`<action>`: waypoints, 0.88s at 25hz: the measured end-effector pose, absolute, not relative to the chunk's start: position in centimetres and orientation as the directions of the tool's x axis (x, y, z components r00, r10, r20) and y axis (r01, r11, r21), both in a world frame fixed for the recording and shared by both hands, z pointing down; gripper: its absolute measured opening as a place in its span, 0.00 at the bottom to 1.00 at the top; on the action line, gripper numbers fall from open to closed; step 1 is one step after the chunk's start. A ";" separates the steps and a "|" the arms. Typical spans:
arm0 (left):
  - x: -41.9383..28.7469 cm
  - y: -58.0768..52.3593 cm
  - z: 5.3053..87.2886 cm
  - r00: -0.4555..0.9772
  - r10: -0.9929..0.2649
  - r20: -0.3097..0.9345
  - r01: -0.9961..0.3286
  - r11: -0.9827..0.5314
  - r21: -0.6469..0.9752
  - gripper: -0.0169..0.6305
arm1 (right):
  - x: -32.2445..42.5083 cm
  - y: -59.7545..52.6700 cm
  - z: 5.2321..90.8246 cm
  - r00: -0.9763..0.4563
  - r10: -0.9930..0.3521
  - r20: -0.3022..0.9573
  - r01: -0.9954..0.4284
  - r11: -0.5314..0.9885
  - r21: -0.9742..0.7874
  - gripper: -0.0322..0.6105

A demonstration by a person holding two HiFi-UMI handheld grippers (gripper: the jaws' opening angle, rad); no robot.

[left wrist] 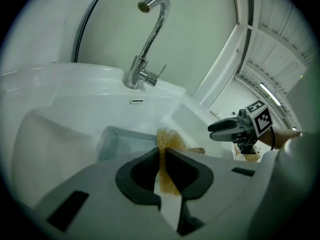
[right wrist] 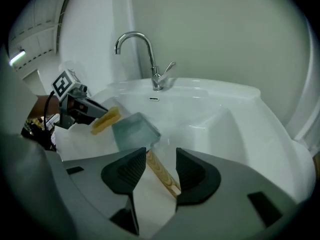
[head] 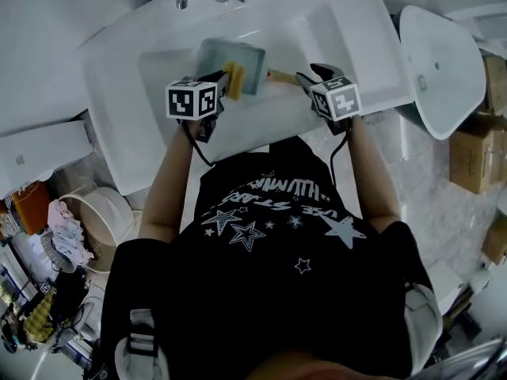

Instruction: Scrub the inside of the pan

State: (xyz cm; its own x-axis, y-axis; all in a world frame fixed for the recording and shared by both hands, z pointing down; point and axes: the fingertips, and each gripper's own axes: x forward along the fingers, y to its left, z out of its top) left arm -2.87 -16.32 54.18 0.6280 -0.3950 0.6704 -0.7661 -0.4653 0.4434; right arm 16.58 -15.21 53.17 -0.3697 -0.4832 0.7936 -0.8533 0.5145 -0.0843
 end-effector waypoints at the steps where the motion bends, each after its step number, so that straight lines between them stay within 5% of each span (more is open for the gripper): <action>1: -2.7 -16.4 54.4 0.618 -0.396 0.679 -0.774 -0.455 0.439 0.09 | 16.4 -15.5 53.7 -0.382 -0.453 0.806 -0.833 0.546 -0.087 0.34; 14: -1.6 -17.5 58.6 0.522 -0.345 0.780 -0.838 -0.377 0.394 0.09 | 14.5 -15.1 61.5 -0.402 -0.108 0.909 -0.594 0.787 -0.169 0.39; 22: 0.1 -17.1 62.0 0.518 -0.229 0.824 -0.822 -0.402 0.405 0.09 | 14.3 -14.4 63.7 -0.340 -0.020 0.940 -0.555 0.811 -0.184 0.34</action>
State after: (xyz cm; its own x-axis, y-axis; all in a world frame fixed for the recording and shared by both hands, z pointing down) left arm 0.08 -17.14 62.01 0.5178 -0.2289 0.8243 -0.8216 -0.4015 0.4046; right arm 14.34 -14.36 63.69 -0.3404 -0.0202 0.9401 -0.5551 0.8113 -0.1836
